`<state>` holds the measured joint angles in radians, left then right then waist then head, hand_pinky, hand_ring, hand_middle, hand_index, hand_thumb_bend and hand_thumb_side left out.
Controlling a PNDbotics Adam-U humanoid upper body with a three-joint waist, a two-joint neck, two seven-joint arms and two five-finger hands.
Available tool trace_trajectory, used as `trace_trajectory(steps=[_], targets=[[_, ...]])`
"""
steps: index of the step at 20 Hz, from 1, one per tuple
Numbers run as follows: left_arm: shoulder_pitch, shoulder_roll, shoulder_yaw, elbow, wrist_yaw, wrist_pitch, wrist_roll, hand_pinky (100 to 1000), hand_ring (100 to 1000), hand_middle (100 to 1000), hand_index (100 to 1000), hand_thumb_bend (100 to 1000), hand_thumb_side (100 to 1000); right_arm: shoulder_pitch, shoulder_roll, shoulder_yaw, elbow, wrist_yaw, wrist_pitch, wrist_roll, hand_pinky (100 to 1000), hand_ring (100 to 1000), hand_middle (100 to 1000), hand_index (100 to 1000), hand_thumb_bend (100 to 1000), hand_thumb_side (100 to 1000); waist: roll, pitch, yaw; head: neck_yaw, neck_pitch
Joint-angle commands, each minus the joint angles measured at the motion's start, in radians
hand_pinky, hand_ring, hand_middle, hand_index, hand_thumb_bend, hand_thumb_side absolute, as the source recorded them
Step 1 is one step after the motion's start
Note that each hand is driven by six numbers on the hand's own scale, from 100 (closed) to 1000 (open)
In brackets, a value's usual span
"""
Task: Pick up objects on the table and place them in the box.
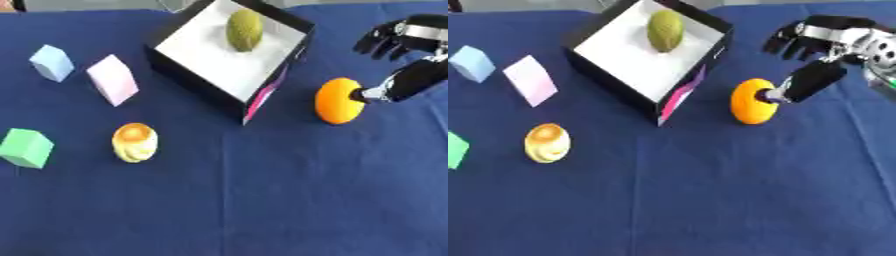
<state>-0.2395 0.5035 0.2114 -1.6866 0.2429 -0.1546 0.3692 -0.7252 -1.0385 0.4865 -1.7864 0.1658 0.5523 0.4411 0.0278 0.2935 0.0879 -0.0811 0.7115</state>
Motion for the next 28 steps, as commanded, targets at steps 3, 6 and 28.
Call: trace_trajectory(steps=[3,6,28], targets=[[-0.011,0.019,0.006,-0.014,0.001,-0.002,-0.003,784,732,741,847,148,803,-0.043,0.045,0.031,0.115,0.065,-0.056,0.044,839,842,827,847,479,235,-0.005,-0.026,0.006,-0.009,-0.008],[-0.009,0.018,0.009,-0.013,0.002,-0.002,-0.001,784,732,741,847,148,803,-0.049,0.067,0.039,0.169,0.081,-0.084,0.070,840,844,831,849,476,232,-0.005,-0.024,0.007,-0.012,-0.009],[-0.008,0.012,0.017,-0.013,0.009,-0.006,0.006,784,730,736,842,147,798,-0.071,0.141,0.025,0.257,0.110,-0.130,0.112,689,597,506,572,302,100,-0.004,-0.022,0.008,-0.016,-0.018]])
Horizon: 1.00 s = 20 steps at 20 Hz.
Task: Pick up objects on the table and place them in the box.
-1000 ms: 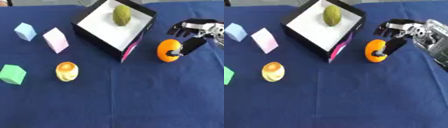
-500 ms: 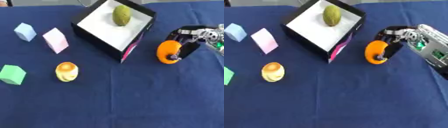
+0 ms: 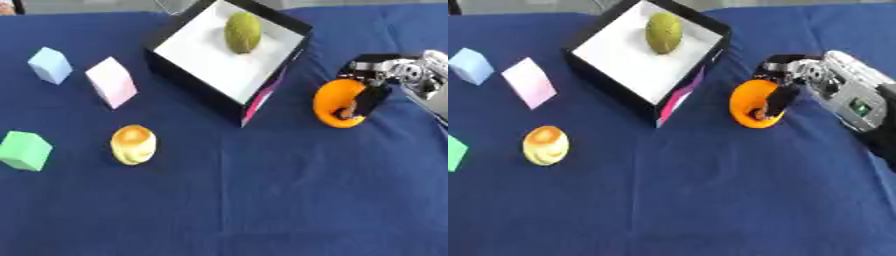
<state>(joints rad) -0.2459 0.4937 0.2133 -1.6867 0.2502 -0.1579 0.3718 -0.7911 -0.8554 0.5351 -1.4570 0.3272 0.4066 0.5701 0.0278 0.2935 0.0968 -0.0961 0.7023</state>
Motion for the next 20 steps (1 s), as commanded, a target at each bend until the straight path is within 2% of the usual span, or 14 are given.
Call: trace_trajectory(steps=[1,6,8,10,12,14,17,20], targets=[[-0.001,0.023,0.015,-0.013,0.001,-0.003,0.003,784,730,736,842,147,798,-0.001,-0.058,-0.036,-0.118,-0.070,0.023,-0.024,686,593,502,568,299,100,-0.005,-0.023,-0.002,0.001,-0.007],[-0.002,0.028,0.015,-0.015,0.000,-0.004,0.002,784,731,736,842,147,794,-0.022,-0.112,-0.122,-0.329,-0.089,0.058,-0.047,683,577,487,555,286,100,-0.008,-0.029,-0.006,0.009,-0.002],[-0.001,0.031,0.016,-0.016,-0.002,-0.004,0.002,784,732,737,842,147,792,-0.064,-0.102,-0.147,-0.379,-0.071,0.067,-0.040,691,580,490,555,287,100,-0.008,-0.033,-0.007,0.009,0.003],[0.001,0.034,0.017,-0.018,-0.003,-0.006,0.003,784,732,738,843,147,791,-0.155,-0.040,-0.146,-0.387,-0.019,0.073,-0.026,699,582,477,544,284,100,-0.008,-0.040,-0.007,0.007,0.013],[0.001,0.034,0.016,-0.018,-0.003,-0.006,0.004,784,733,739,843,148,790,-0.256,0.058,-0.126,-0.330,0.050,0.073,-0.011,702,583,475,543,286,100,-0.005,-0.046,-0.007,0.001,0.020],[-0.004,0.029,0.012,-0.019,0.000,-0.006,0.001,785,735,740,843,148,789,-0.356,0.183,-0.110,-0.220,0.143,0.055,-0.020,704,583,475,543,283,100,0.002,-0.050,0.000,-0.012,0.023],[-0.016,0.024,0.006,-0.021,0.004,-0.007,-0.004,785,736,741,844,149,786,-0.457,0.343,-0.104,-0.003,0.288,-0.014,-0.054,709,586,480,546,288,100,0.009,-0.051,0.016,-0.032,0.023],[-0.030,0.023,0.005,-0.022,0.007,-0.008,-0.004,787,742,743,843,150,783,-0.500,0.468,-0.126,0.227,0.403,-0.098,-0.094,711,589,485,552,298,100,0.012,-0.047,0.035,-0.051,0.020]])
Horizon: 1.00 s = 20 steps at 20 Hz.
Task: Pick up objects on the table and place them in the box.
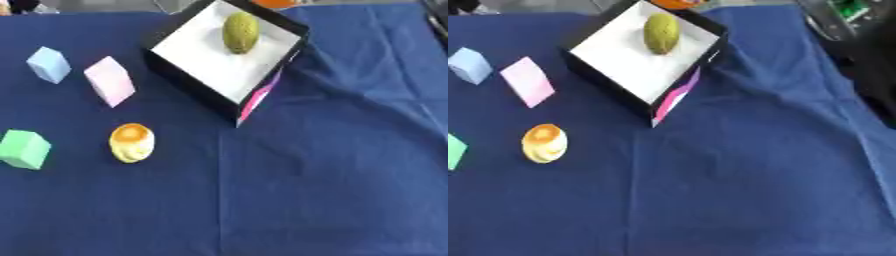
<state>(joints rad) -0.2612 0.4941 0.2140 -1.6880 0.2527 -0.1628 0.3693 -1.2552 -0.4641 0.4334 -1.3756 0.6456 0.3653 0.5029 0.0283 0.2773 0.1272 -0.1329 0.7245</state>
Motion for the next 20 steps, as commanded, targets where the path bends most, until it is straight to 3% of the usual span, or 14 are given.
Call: trace_trajectory(steps=[1,2,3,7,9,10,11,12,15,20], targets=[[-0.020,0.021,0.005,-0.022,0.006,-0.004,0.000,787,742,743,843,150,782,-0.039,0.112,-0.035,0.216,0.118,-0.084,-0.039,711,590,487,554,300,100,0.012,-0.029,0.012,-0.018,-0.004],[-0.023,0.020,0.005,-0.022,0.006,-0.005,0.002,786,741,743,842,143,789,-0.039,0.142,-0.045,0.278,0.150,-0.111,-0.051,711,591,490,556,441,100,0.012,-0.027,0.017,-0.020,-0.004],[-0.026,0.020,0.004,-0.022,0.007,-0.005,0.002,786,741,742,842,150,783,-0.035,0.166,-0.055,0.333,0.177,-0.137,-0.059,711,592,491,557,306,100,0.012,-0.026,0.021,-0.023,-0.005],[-0.027,0.019,0.004,-0.022,0.008,-0.004,0.001,786,740,741,842,150,785,-0.011,0.215,-0.073,0.453,0.243,-0.225,-0.078,728,623,523,592,330,100,0.011,-0.023,0.023,-0.020,-0.005],[-0.025,0.019,0.005,-0.022,0.008,-0.003,0.001,786,739,741,842,150,785,-0.006,0.216,-0.077,0.463,0.258,-0.239,-0.089,778,744,635,743,335,100,0.011,-0.024,0.020,-0.016,-0.004],[-0.025,0.019,0.005,-0.022,0.008,-0.003,0.001,786,739,741,843,149,785,-0.005,0.214,-0.078,0.459,0.266,-0.242,-0.097,816,790,721,834,509,211,0.011,-0.024,0.019,-0.014,-0.003],[-0.024,0.019,0.005,-0.022,0.008,-0.003,0.000,786,739,741,843,149,785,-0.007,0.209,-0.080,0.447,0.276,-0.245,-0.108,838,816,757,863,604,303,0.011,-0.025,0.017,-0.010,-0.002],[-0.023,0.019,0.005,-0.022,0.007,-0.003,0.000,786,739,741,843,150,785,-0.008,0.203,-0.082,0.436,0.288,-0.245,-0.119,849,833,777,878,641,329,0.011,-0.026,0.015,-0.008,-0.002],[-0.022,0.019,0.006,-0.021,0.007,-0.003,0.000,786,739,741,843,149,785,-0.009,0.183,-0.095,0.393,0.302,-0.217,-0.153,859,842,792,884,640,335,0.011,-0.029,0.009,-0.003,0.000],[-0.016,0.027,0.009,-0.019,0.004,-0.003,0.002,786,738,741,843,148,784,0.001,0.100,-0.109,0.235,0.206,-0.153,-0.172,843,828,779,875,580,303,0.008,-0.036,-0.006,0.014,0.006]])
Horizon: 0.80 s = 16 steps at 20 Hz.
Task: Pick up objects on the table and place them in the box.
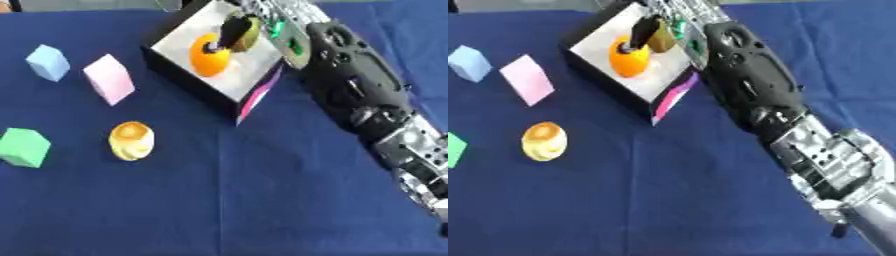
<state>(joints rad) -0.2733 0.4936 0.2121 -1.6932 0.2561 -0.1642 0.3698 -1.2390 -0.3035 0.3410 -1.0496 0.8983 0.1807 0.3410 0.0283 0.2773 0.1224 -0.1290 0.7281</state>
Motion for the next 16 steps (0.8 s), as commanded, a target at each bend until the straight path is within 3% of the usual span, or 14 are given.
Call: trace_trajectory(steps=[1,5,8,10,11,12,16], targets=[[-0.002,0.030,0.011,-0.014,-0.001,-0.001,0.002,786,738,741,843,148,784,-0.009,-0.085,-0.017,-0.131,-0.079,0.050,-0.009,841,825,776,874,563,293,0.006,-0.038,-0.005,0.013,0.004],[0.009,0.047,0.016,-0.011,-0.007,0.000,0.005,785,738,740,843,145,784,0.052,-0.259,-0.024,-0.342,-0.270,0.140,-0.001,825,810,758,858,498,283,-0.001,-0.046,-0.025,0.039,0.011],[0.013,0.059,0.018,-0.008,-0.011,-0.001,0.008,785,737,740,842,144,784,0.157,-0.406,-0.055,-0.512,-0.479,0.243,-0.034,815,806,748,846,339,358,-0.007,-0.048,-0.037,0.056,0.010],[0.012,0.064,0.018,-0.008,-0.011,-0.002,0.008,785,737,740,842,142,785,0.257,-0.485,-0.101,-0.624,-0.641,0.301,-0.113,810,804,741,841,220,427,-0.007,-0.045,-0.043,0.061,0.005],[0.011,0.066,0.018,-0.008,-0.012,-0.002,0.007,785,737,739,842,141,785,0.310,-0.517,-0.126,-0.676,-0.718,0.320,-0.166,806,803,741,838,100,429,-0.006,-0.043,-0.045,0.065,0.003],[0.011,0.068,0.018,-0.007,-0.012,-0.003,0.008,785,737,740,842,141,785,0.365,-0.542,-0.151,-0.724,-0.792,0.331,-0.225,805,802,737,837,217,435,-0.005,-0.041,-0.047,0.069,0.003],[0.003,0.086,0.016,-0.005,-0.020,-0.002,0.005,785,738,740,843,132,781,0.573,-0.578,-0.245,-0.858,-1.038,0.307,-0.469,788,787,707,816,302,361,0.001,-0.034,-0.054,0.096,0.001]])
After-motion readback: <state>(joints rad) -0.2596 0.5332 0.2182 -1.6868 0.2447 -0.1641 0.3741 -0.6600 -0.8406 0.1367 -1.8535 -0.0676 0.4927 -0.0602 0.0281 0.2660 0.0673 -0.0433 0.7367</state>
